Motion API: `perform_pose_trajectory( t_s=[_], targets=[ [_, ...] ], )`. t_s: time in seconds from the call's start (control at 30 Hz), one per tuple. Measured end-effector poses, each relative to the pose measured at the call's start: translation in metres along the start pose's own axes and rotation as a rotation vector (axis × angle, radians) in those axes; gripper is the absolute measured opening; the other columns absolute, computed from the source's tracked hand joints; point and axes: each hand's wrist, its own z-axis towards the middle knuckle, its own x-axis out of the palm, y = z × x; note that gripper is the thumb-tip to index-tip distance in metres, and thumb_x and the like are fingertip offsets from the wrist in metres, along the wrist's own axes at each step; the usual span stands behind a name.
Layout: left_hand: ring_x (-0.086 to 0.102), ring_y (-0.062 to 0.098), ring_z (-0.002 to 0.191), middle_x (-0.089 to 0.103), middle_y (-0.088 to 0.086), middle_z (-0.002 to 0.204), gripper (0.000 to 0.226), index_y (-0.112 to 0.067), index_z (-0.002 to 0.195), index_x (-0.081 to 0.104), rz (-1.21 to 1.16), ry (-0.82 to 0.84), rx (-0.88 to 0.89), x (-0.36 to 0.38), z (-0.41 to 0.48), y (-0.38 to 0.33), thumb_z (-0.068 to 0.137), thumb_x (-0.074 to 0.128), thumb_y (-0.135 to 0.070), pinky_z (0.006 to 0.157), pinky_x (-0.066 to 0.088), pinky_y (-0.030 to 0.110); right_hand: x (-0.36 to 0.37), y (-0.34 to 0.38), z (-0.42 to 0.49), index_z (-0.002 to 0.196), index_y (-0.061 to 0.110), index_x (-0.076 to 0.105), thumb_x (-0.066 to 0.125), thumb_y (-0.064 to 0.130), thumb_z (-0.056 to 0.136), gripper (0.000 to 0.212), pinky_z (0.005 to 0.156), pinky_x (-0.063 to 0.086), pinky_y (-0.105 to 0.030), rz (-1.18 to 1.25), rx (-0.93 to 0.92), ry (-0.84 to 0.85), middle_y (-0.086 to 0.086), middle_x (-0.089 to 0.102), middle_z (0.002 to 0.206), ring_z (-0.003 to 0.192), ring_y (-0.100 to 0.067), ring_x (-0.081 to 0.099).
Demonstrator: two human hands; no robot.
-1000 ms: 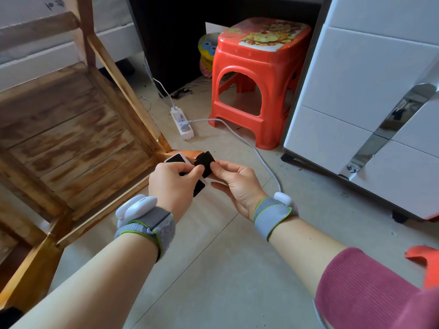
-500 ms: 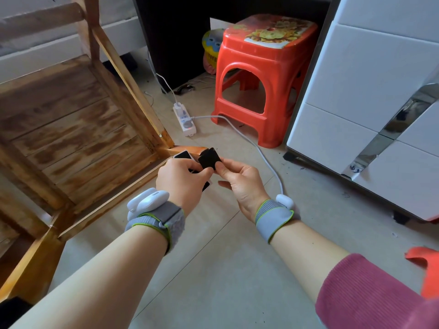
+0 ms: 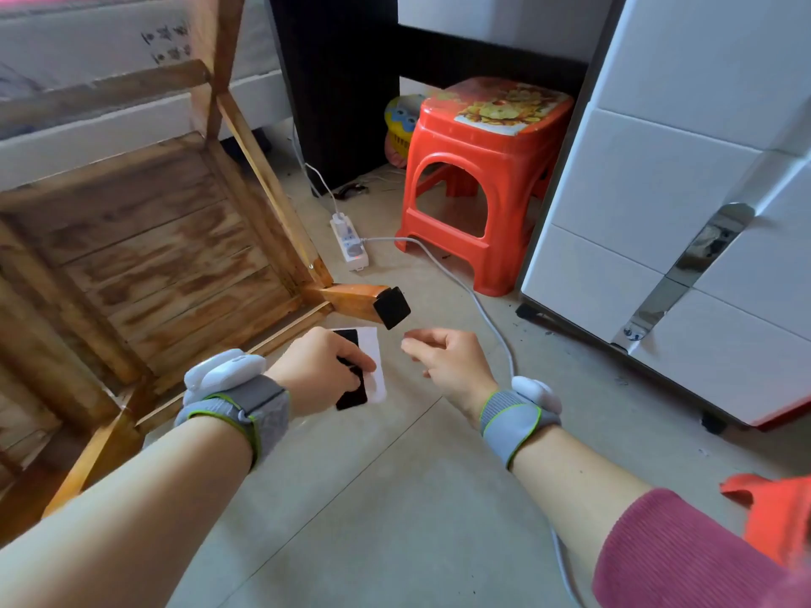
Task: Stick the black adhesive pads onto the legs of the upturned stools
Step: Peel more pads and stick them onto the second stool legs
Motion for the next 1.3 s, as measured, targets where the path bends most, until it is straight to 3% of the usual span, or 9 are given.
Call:
perform_pose_trajectory(
  t_s=[0.2, 0.33, 0.5, 0.73, 0.8, 0.9, 1.03, 1.17, 1.3],
  targets=[
    [0.064, 0.016, 0.077, 0.067, -0.002, 0.087, 0.03, -0.027, 0.073, 0.075, -0.123, 0.074, 0.052, -0.041, -0.055, -0.01, 0.082, 0.064, 0.0, 0.07, 0.06, 0.026, 0.009, 0.046, -0.038, 0.095, 0.019, 0.07, 0.061, 0.023, 0.086, 0.013, 0.066, 0.047, -0.023, 0.052, -0.028, 0.171, -0.007, 0.07, 0.104, 0.094, -0.02, 0.062],
    [0.067, 0.027, 0.093, 0.068, 0.008, 0.1, 0.031, -0.022, 0.071, 0.074, -0.279, 0.112, 0.063, -0.055, -0.097, -0.014, 0.081, 0.063, 0.006, 0.082, 0.059, 0.037, 0.004, 0.082, -0.067, 0.101, 0.013, 0.067, 0.066, 0.012, 0.081, 0.02, 0.066, 0.049, -0.024, 0.181, -0.084, 0.278, -0.002, 0.069, 0.086, 0.073, -0.013, 0.062],
    [0.064, 0.022, 0.076, 0.067, 0.011, 0.086, 0.028, -0.015, 0.068, 0.07, -0.594, -0.113, 0.08, -0.077, -0.144, -0.011, 0.082, 0.061, 0.006, 0.067, 0.058, 0.03, 0.003, 0.119, -0.107, 0.074, 0.014, 0.07, 0.069, 0.003, 0.075, 0.011, 0.069, 0.049, -0.029, 0.133, -0.18, 0.212, -0.004, 0.066, 0.074, 0.068, -0.017, 0.058],
    [0.059, 0.024, 0.073, 0.064, 0.011, 0.083, 0.025, -0.015, 0.07, 0.063, -0.919, -0.429, 0.038, -0.094, -0.184, 0.012, 0.082, 0.059, 0.007, 0.061, 0.052, 0.031, 0.03, 0.154, -0.147, 0.081, 0.005, 0.07, 0.071, 0.003, 0.075, 0.007, 0.048, 0.045, -0.014, -0.037, -0.274, 0.242, -0.004, 0.063, 0.064, 0.052, -0.012, 0.055],
    [0.061, 0.021, 0.072, 0.066, 0.007, 0.087, 0.024, -0.016, 0.077, 0.064, -0.921, -0.493, 0.03, -0.1, -0.193, 0.024, 0.081, 0.059, 0.007, 0.054, 0.054, 0.027, 0.046, 0.16, -0.153, 0.078, 0.008, 0.07, 0.075, 0.009, 0.068, 0.011, 0.057, 0.055, -0.022, -0.108, -0.335, 0.195, -0.006, 0.068, 0.068, 0.059, -0.019, 0.063],
    [0.067, 0.027, 0.083, 0.069, 0.009, 0.097, 0.029, -0.019, 0.092, 0.064, -0.95, -0.535, 0.002, -0.108, -0.202, 0.04, 0.08, 0.059, 0.006, 0.075, 0.06, 0.042, 0.066, 0.172, -0.162, 0.075, 0.015, 0.071, 0.07, 0.017, 0.064, 0.011, 0.075, 0.059, -0.047, -0.214, -0.482, 0.141, -0.004, 0.072, 0.071, 0.076, -0.029, 0.071],
    [0.069, 0.027, 0.09, 0.068, 0.007, 0.095, 0.039, -0.017, 0.114, 0.058, -0.952, -0.582, 0.006, -0.118, -0.212, 0.054, 0.081, 0.059, 0.004, 0.083, 0.058, 0.048, 0.09, 0.185, -0.182, 0.09, 0.017, 0.076, 0.066, 0.017, 0.08, 0.014, 0.075, 0.057, -0.032, -0.382, -0.667, 0.186, 0.005, 0.067, 0.071, 0.068, -0.011, 0.062],
    [0.067, 0.019, 0.088, 0.065, 0.0, 0.095, 0.04, -0.019, 0.114, 0.057, -0.93, -0.598, 0.039, -0.119, -0.216, 0.065, 0.082, 0.059, 0.005, 0.082, 0.059, 0.043, 0.107, 0.185, -0.192, 0.105, 0.017, 0.073, 0.064, 0.023, 0.085, 0.023, 0.082, 0.049, -0.019, -0.501, -0.679, 0.231, 0.0, 0.075, 0.095, 0.088, -0.008, 0.066],
    [0.064, 0.018, 0.095, 0.063, -0.001, 0.104, 0.039, -0.022, 0.111, 0.058, -0.938, -0.593, 0.089, -0.122, -0.215, 0.072, 0.082, 0.057, 0.005, 0.08, 0.06, 0.042, 0.121, 0.182, -0.187, 0.101, 0.014, 0.075, 0.069, 0.025, 0.082, 0.024, 0.088, 0.054, -0.027, -0.455, -0.625, 0.242, -0.004, 0.076, 0.099, 0.091, -0.01, 0.069]
  ],
)
